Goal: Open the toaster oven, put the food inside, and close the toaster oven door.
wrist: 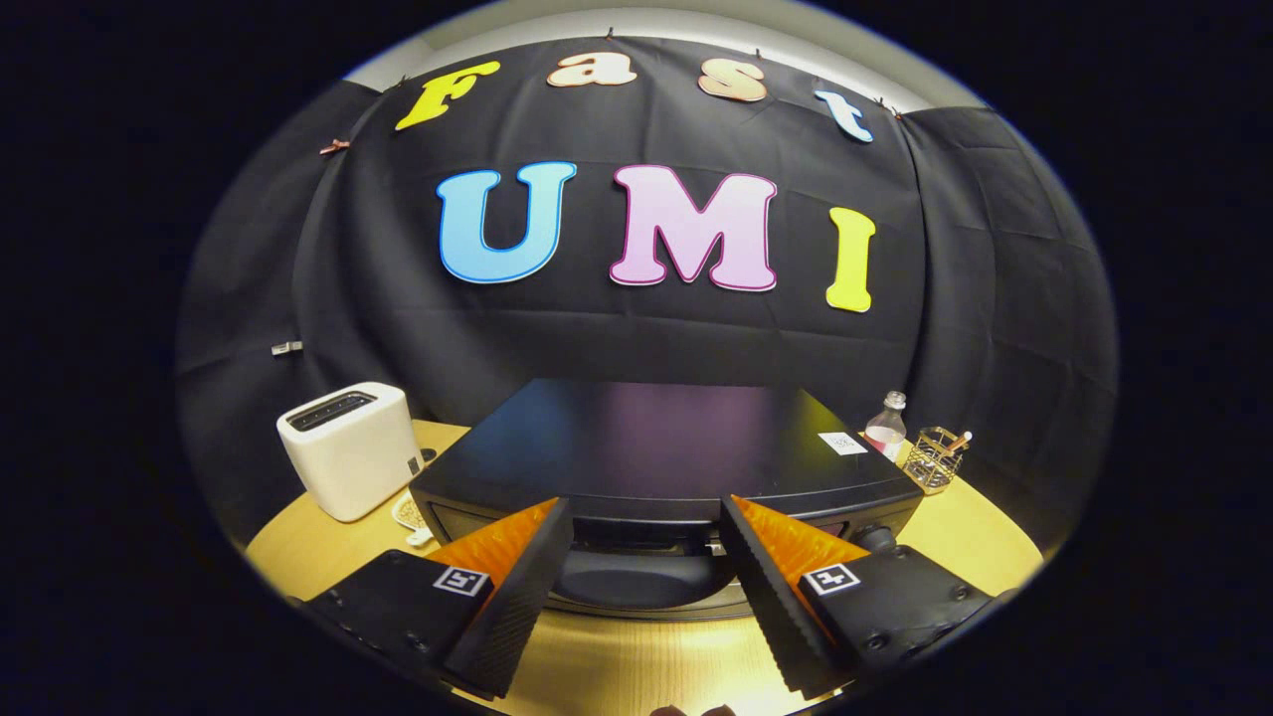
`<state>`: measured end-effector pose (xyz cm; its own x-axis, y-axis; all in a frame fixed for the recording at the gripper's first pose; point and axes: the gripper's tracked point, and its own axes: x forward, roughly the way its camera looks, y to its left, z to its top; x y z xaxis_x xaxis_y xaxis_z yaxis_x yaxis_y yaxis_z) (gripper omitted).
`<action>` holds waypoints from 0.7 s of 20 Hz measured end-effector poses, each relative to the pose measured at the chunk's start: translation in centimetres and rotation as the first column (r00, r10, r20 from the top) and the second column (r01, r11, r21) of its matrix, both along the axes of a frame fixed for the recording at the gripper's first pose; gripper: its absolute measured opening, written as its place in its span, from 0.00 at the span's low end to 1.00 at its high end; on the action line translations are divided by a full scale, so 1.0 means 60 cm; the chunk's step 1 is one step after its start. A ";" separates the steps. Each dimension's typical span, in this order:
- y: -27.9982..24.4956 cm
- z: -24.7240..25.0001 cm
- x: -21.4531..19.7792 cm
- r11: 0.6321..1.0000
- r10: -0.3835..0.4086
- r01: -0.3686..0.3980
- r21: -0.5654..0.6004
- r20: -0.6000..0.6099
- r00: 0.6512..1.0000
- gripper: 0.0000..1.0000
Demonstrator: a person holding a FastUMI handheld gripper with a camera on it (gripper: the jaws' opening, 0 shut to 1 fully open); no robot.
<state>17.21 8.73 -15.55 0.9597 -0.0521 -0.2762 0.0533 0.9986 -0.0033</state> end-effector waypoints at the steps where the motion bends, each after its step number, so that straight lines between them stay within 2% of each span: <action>1: 0.003 -0.007 -0.004 1.000 0.000 0.001 0.011 -0.017 1.000 0.99; 3: 0.001 -0.011 -0.004 0.998 -0.017 0.019 0.054 -0.026 1.000 0.99; 14: -0.001 -0.022 -0.046 0.998 -0.026 0.029 0.058 -0.060 0.998 0.99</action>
